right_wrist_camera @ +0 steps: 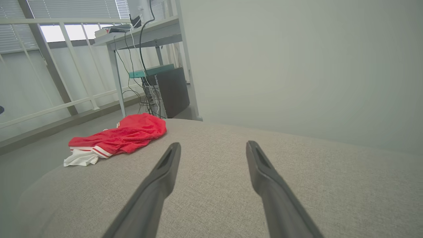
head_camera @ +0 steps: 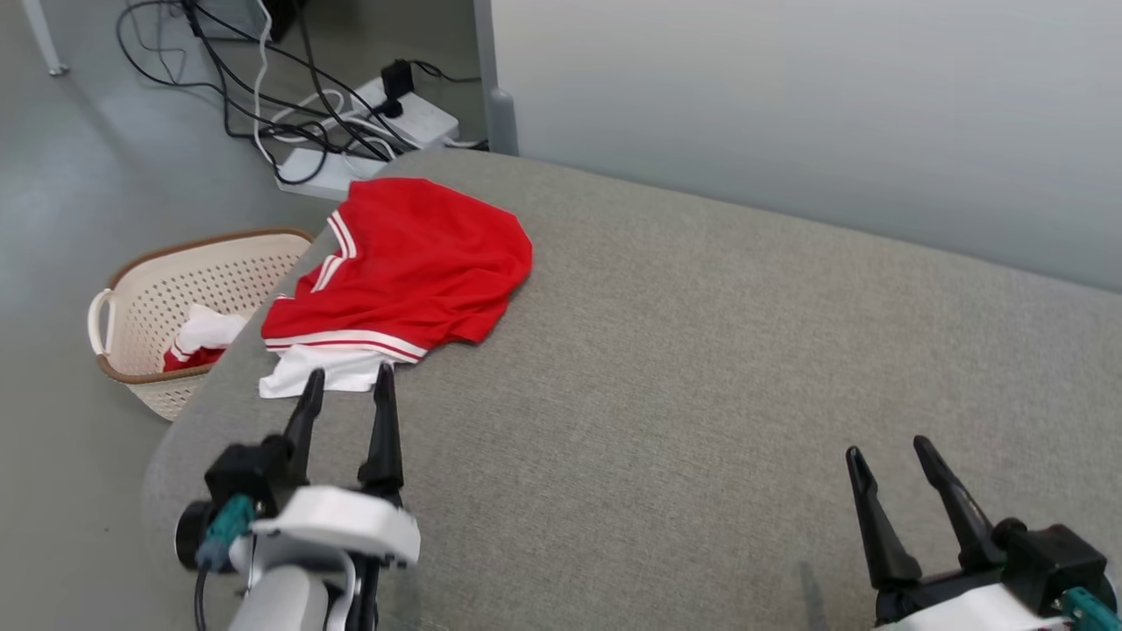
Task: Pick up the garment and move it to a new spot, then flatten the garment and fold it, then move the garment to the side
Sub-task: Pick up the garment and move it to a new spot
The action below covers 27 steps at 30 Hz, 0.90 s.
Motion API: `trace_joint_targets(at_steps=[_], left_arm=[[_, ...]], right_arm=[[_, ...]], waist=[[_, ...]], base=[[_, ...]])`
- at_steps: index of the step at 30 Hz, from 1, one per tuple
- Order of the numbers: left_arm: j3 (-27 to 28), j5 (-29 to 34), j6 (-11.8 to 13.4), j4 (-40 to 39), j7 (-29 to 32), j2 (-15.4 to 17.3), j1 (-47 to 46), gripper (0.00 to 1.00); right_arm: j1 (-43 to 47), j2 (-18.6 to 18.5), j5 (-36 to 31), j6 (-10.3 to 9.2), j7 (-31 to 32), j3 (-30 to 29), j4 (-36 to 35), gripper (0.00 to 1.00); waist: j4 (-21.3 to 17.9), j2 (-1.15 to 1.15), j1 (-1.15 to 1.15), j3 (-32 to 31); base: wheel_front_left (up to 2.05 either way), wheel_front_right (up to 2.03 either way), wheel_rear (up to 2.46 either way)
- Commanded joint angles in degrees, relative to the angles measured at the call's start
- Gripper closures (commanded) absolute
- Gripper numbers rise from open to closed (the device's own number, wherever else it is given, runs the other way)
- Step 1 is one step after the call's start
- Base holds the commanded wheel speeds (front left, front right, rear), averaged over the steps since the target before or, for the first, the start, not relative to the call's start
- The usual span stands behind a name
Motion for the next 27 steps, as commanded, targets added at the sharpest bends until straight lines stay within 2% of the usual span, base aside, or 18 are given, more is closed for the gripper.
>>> trace_joint_targets(at_steps=[1, 9, 13, 27], left_arm=[[1.65, -0.47, 0.49, 0.74, -0.5, 0.2, -5.43, 0.0], [1.88, -1.48, 0.98, 13.99, 0.62, 0.28, -17.08, 0.0], [2.73, -3.39, -0.09, 21.38, 2.99, 0.48, -23.29, 0.0], [1.92, -2.91, 0.68, 43.92, 10.04, 4.37, -39.72, 0.0]], right_arm=[[-3.1, -1.5, 0.41, 0.24, -0.77, 1.25, -2.04, 0.0], [-5.36, -4.06, 0.51, 0.24, -0.77, 1.54, -2.85, 0.0], [-6.86, -5.25, 0.82, 0.24, -0.77, 1.8, -3.02, 0.0], [-11.05, -8.11, 2.19, 0.24, -0.77, 2.69, -4.55, 0.0]], waist=[[-1.83, 0.0, 0.0, 2.25], [-4.79, 0.0, 0.0, 6.5], [-6.72, 0.0, 0.0, 8.7], [-12.28, 0.0, 0.0, 15.85]], base=[[0.0, 0.0, 0.0], [0.0, 0.0, 0.0], [0.0, 0.0, 0.0], [0.0, 0.0, 0.0]])
